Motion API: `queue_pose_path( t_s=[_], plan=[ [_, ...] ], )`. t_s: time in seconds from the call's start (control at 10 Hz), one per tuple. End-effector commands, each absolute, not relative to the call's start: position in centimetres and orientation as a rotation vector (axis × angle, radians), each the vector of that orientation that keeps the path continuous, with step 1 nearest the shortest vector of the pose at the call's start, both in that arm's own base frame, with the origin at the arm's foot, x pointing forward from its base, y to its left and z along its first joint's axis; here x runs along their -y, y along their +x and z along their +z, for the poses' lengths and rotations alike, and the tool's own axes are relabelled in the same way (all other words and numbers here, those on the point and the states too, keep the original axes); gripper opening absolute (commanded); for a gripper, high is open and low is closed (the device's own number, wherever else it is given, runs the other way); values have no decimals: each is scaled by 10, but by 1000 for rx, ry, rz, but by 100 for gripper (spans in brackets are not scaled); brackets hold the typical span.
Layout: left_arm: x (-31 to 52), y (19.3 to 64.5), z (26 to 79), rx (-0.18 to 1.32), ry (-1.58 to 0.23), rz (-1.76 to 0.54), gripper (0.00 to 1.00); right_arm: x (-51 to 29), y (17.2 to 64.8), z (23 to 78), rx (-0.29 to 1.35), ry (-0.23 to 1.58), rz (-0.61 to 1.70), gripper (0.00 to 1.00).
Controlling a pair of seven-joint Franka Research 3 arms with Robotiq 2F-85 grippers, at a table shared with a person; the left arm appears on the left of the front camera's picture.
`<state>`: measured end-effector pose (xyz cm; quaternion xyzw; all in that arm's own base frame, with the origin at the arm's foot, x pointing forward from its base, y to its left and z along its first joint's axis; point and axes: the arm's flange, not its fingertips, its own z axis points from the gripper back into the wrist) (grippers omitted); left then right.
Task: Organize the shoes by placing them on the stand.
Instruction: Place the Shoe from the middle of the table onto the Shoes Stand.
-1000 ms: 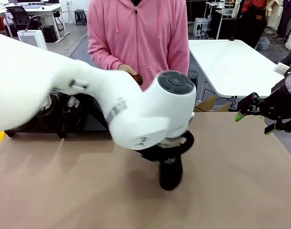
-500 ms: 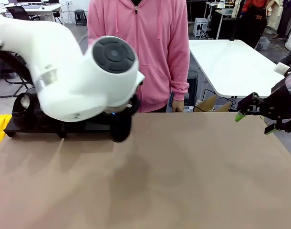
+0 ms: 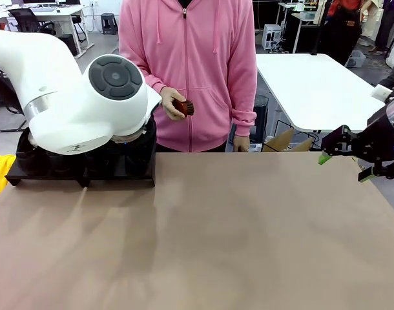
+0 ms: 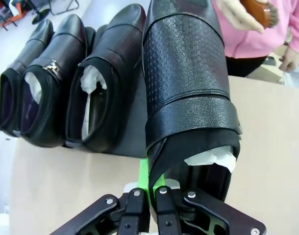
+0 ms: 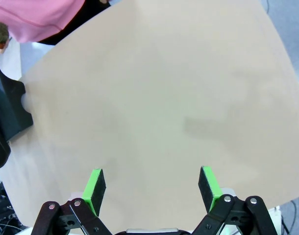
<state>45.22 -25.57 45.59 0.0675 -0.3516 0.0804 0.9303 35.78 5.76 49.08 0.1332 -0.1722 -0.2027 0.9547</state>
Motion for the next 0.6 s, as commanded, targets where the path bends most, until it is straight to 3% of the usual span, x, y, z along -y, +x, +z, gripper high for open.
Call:
queue_pose_path(
  t_s=[0.0,0.5],
  plan=[
    [245,471,455,759,110,172,0,-56,358,491,356,267,-394,100],
    [221,506,449,756,86,175,0,-56,358,491,356,267,-394,100]
  ],
)
